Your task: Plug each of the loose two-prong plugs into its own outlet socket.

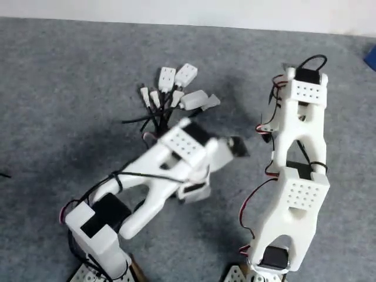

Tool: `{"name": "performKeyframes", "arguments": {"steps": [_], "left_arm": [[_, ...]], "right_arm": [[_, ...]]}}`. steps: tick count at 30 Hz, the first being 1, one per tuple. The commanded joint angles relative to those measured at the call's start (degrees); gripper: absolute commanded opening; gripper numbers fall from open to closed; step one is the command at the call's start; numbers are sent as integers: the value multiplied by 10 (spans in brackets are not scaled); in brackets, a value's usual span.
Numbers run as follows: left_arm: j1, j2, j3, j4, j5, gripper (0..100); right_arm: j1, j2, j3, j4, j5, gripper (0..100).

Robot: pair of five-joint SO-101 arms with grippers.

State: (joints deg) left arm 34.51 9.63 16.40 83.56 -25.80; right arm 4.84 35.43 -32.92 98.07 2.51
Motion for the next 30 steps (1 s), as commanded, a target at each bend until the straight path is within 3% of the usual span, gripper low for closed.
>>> {"name": "performKeyframes", "arguments": {"steps": [1,6,16,20,23,30], "left_arm": [[15,25,53,-79,-23,5],[15,140,-37,-84,-31,5],[45,431,-516,146,-29,5],[84,531,-642,181,-16,5],[88,517,-640,182,3,5],[86,403,-454,181,-24,6]], "right_arm": [[-9,-36,-2,8,-8,361],[-10,-36,-2,7,-8,361],[-9,-36,-2,7,-5,361],[-8,-36,-2,5,-4,361],[-5,-36,-2,6,0,361],[33,-36,-3,-3,21,361]]}}
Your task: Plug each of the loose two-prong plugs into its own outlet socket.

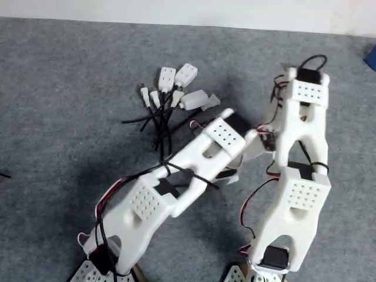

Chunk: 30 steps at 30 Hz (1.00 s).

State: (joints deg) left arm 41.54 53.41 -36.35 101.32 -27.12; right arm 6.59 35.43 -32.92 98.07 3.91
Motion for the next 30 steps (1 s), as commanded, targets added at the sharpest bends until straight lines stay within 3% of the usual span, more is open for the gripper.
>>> {"name": "performKeyframes", "arguments": {"steps": [1,13,19,21,27,30], "left_arm": [[15,-53,88,4,-11,6],[-22,-154,101,4,-11,15],[-59,-242,101,4,-14,231],[-73,-276,101,4,-29,244],[-149,-400,101,4,-33,245],[-222,-454,106,4,41,245]], "right_arm": [[15,-36,-3,-5,7,361],[-2,-36,-3,0,3,361],[-3,-36,-3,0,2,361],[-3,-36,-3,0,2,361],[-21,-36,-3,0,2,361],[-69,-36,-3,0,2,361]]}}
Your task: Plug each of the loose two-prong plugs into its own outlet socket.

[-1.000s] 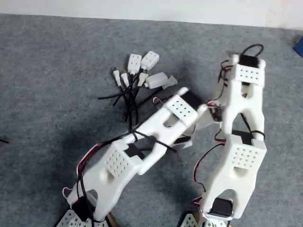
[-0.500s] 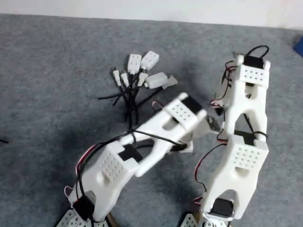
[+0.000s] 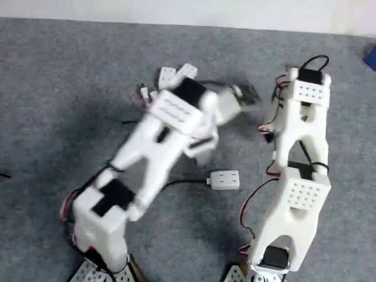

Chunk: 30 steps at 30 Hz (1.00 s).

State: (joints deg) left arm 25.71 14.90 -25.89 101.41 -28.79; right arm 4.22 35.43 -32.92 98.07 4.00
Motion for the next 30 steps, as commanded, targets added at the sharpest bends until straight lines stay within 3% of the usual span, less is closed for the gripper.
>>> {"name": "performKeyframes", "arguments": {"steps": [1,5,7,12,16,19,22,30], "left_arm": [[-93,-80,2,3,96,245],[-180,-84,28,4,255,245],[-195,-84,80,2,291,248],[-198,-87,211,-84,300,249],[-232,-90,287,-187,373,249],[-242,-90,330,-241,377,249],[-252,-91,341,-265,398,249],[-258,-91,340,-266,411,249]], "right_arm": [[-67,-36,-5,-1,1,361],[-157,-40,-11,-9,4,361],[-190,-40,-36,-17,4,361],[-237,-36,-124,-26,3,361],[-240,-30,-153,-89,8,360],[-241,6,-153,-116,56,360],[-242,57,-154,-143,83,360],[-255,139,-154,-230,62,360]]}}
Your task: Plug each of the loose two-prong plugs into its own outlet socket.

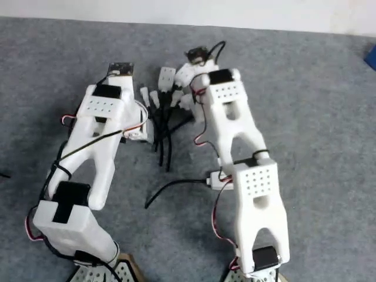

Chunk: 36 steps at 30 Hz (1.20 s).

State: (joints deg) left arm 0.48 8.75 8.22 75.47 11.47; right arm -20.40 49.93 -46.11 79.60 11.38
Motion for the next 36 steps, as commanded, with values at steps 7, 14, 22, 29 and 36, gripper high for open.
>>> {"name": "performKeyframes", "arguments": {"steps": [7,14,22,29,36], "left_arm": [[-4,-29,2,-3,8,249],[-4,-29,2,-3,8,249],[-4,-29,1,-3,8,249],[-4,-29,2,-3,8,249],[-4,-29,2,-3,8,249]], "right_arm": [[15,1,-19,-193,-48,360],[17,34,-16,-211,-48,360],[10,78,-69,-71,-49,360],[19,75,-87,0,-115,93],[73,72,-96,36,-99,5]]}}
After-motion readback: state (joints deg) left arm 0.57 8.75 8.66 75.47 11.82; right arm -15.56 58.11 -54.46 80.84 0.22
